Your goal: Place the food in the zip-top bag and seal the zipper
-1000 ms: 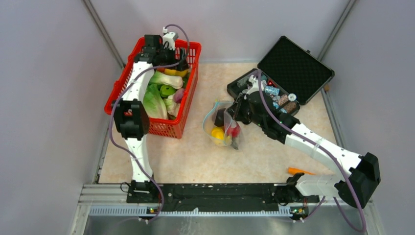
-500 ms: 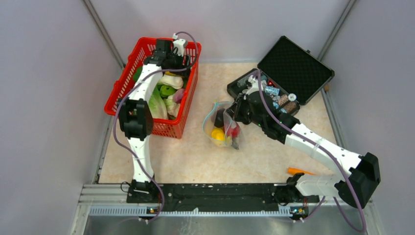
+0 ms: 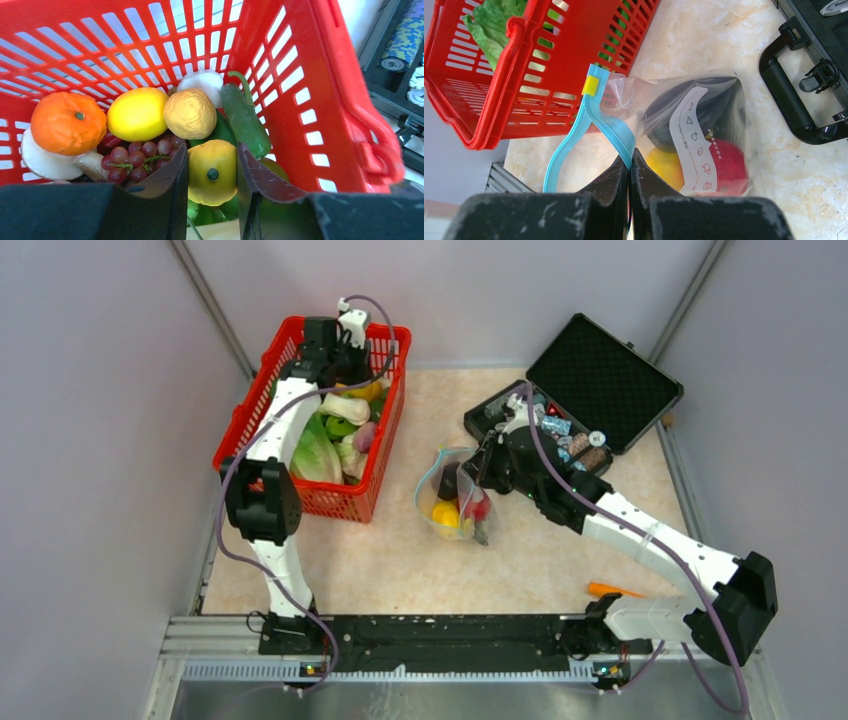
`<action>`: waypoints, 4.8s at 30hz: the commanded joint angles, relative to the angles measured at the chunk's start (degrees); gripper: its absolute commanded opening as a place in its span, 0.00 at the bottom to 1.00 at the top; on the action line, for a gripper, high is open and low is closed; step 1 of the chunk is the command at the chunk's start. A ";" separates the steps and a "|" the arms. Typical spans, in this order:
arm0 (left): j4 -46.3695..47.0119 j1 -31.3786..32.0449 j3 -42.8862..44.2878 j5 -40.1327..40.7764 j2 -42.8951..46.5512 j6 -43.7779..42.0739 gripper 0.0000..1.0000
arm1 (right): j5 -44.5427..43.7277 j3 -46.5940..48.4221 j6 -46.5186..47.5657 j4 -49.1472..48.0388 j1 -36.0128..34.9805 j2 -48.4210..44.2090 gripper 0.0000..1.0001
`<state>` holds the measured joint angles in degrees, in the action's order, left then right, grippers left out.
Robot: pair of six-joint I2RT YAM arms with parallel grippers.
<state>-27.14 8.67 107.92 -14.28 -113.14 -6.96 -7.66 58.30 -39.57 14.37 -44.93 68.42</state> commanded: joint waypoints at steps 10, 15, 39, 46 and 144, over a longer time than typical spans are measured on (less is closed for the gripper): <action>2.04 -0.05 -7.04 -5.14 12.27 4.07 0.10 | -0.61 1.73 0.49 -2.04 0.10 -2.07 0.01; 10.58 -0.14 -15.51 -4.42 20.20 8.23 0.00 | -0.85 1.22 0.44 -2.31 0.10 -2.62 0.01; 19.46 -0.23 -28.67 -18.05 40.11 21.70 0.00 | -1.19 0.25 -0.14 -5.42 0.10 -1.44 0.01; 26.52 -0.14 -34.95 -28.81 50.67 29.73 0.00 | -1.04 0.08 -1.11 -7.41 0.10 -0.51 0.01; 5.84 10.42 -48.19 29.80 56.21 19.10 0.99 | -10.21 0.18 3.75 -5.62 -4.13 -4.35 0.04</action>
<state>-16.91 23.68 57.60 11.33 -57.28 7.16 -17.28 55.88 -36.58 10.74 -48.73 64.38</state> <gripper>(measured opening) 0.985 0.039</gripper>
